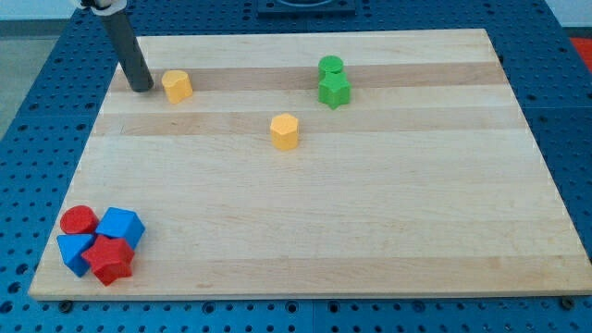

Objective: Move the yellow heart to the top left of the board

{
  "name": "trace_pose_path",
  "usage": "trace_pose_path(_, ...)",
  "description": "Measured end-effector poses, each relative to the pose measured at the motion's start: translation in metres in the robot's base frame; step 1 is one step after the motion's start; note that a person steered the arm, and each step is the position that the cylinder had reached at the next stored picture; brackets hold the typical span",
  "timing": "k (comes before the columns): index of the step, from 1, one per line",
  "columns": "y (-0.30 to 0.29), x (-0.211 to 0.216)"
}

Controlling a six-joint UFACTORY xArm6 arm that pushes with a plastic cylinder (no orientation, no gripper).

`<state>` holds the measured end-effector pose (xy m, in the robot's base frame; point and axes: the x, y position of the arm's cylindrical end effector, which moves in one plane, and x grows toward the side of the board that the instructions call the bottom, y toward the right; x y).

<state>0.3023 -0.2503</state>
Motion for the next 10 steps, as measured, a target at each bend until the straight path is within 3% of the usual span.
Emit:
trace_pose_path(2, 0.001, -0.025)
trace_pose_path(5, 0.092, -0.008)
trace_pose_path(7, 0.056, 0.043)
trace_pose_path(9, 0.028, -0.002)
trace_pose_path(10, 0.038, 0.02)
